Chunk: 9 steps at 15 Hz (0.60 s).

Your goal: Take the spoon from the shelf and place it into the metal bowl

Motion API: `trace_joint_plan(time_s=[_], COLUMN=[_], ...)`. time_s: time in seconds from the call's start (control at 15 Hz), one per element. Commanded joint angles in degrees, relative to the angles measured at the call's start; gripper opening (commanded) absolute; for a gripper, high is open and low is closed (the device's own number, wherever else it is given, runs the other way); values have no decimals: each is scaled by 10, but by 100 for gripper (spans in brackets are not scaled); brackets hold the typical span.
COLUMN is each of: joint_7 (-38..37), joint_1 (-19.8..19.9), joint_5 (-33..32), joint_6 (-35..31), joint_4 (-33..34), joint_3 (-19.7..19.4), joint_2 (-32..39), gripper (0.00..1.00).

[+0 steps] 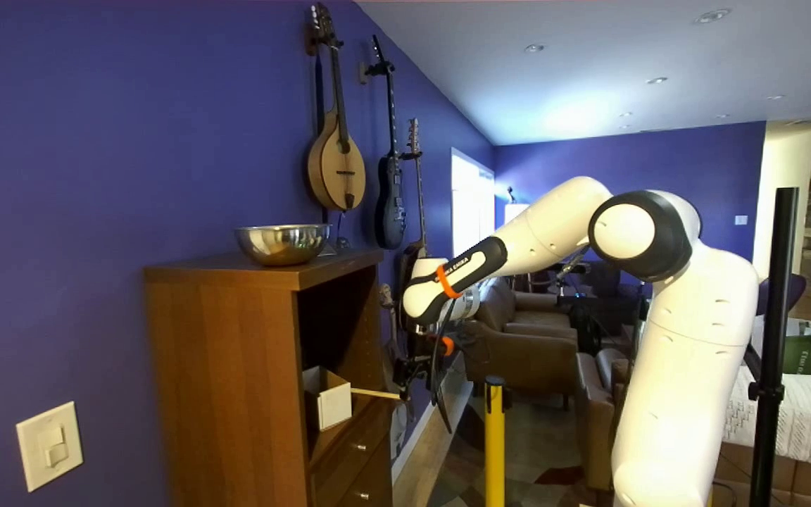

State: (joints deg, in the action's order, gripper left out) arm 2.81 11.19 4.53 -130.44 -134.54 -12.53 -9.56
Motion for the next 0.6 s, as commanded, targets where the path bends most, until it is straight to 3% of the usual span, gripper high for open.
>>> trace_joint_plan(time_s=[0.0,0.2,0.27,0.4,0.53], joint_7=[31,72,81,101,119], joint_1=[-2,-6,-6,-7,-7], joint_5=[2,21,25,40,58], joint_6=[0,4,3,8,7], joint_4=[32,50,56,65,71], joint_3=[-2,-2,-2,-2,-1], joint_2=[37,52,58,67,79], gripper=[100,97,74,69,55])
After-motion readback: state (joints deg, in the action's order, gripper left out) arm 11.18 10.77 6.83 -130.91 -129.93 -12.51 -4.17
